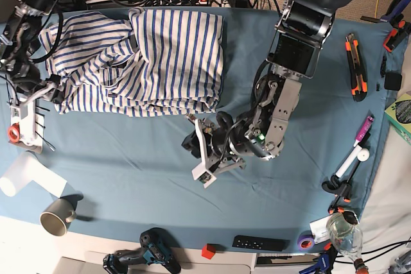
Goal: Fold the T-shirt properly
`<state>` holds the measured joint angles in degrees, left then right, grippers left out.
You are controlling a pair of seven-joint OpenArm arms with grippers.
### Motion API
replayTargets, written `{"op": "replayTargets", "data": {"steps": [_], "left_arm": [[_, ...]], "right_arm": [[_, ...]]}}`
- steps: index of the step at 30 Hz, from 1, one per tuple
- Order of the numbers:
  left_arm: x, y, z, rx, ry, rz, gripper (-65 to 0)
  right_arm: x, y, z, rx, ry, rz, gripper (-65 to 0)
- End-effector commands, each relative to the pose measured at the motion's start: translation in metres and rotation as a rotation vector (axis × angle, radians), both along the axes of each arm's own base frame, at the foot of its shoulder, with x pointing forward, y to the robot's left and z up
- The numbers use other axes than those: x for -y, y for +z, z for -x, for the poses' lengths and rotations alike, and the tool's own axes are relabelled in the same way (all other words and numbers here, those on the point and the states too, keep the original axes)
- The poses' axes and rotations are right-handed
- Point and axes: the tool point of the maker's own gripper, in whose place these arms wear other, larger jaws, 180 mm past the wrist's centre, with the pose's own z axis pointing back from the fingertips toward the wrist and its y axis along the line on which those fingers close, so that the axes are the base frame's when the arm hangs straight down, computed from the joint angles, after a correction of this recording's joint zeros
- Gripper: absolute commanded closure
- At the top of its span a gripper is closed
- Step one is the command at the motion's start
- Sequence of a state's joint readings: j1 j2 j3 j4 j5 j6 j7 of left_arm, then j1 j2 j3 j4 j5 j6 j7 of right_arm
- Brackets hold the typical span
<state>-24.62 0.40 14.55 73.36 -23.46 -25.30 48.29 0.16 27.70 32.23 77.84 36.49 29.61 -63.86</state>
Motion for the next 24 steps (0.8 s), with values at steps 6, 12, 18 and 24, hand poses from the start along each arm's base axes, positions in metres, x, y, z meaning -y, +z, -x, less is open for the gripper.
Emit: {"op": "replayTargets", "data": {"steps": [6,12,18,24], "left_arm": [[-0.002,0.012,-0.007,0.033,0.005,0.023,-23.4],[-0.002,0.007,-0.004,0.019,0.003,0.013,-26.0],[-0.002,-0.005,0.007,-0.011,0.005,0.018,-26.0],[-0.002,-0.015,0.016,-0.037,0.005,0.018,-26.0]], "right_arm": [[-0.003,0.011,0.001,0.016,0.061,-0.060,-38.2],[-0.004,-0.001,0.020,-0.034,0.085,-0.064,-38.2],[0.007,-0.002,0.034,-0.073,0.086,-0.034,-38.2],[0.009,-0.005,0.038,-0.091,0.084,-0.020,-38.2]]}}
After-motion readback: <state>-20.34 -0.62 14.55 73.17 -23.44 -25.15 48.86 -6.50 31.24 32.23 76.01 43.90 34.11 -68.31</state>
